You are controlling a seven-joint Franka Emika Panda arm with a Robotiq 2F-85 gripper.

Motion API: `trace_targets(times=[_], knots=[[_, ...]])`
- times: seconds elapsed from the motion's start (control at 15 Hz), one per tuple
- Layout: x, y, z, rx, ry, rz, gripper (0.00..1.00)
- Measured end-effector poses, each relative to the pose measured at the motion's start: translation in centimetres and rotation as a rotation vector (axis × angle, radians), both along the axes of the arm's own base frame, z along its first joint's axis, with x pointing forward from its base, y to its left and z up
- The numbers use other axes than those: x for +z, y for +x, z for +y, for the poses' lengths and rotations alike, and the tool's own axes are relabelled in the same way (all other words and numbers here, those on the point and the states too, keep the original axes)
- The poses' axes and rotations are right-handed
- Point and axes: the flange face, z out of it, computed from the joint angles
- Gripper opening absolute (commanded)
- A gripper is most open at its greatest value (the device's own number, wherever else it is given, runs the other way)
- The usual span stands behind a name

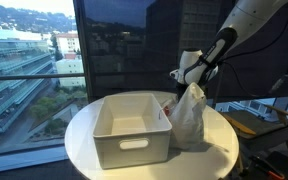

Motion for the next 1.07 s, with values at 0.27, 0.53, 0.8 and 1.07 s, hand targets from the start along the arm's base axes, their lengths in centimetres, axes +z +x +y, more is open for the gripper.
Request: trace_targets(times=[0.27,0.53,0.8,1.07], knots=[[1.3,-0.1,0.6,0.05,0.013,-0.095,0.1],[4.6,-0.7,1.4,0.12,0.036,-0.254,0.09],[9.2,-1.9,2.4,0.165,0.09,-0.446,0.11],[14.5,-4.2,3.7,0.209,0.151,-0.646,0.1]])
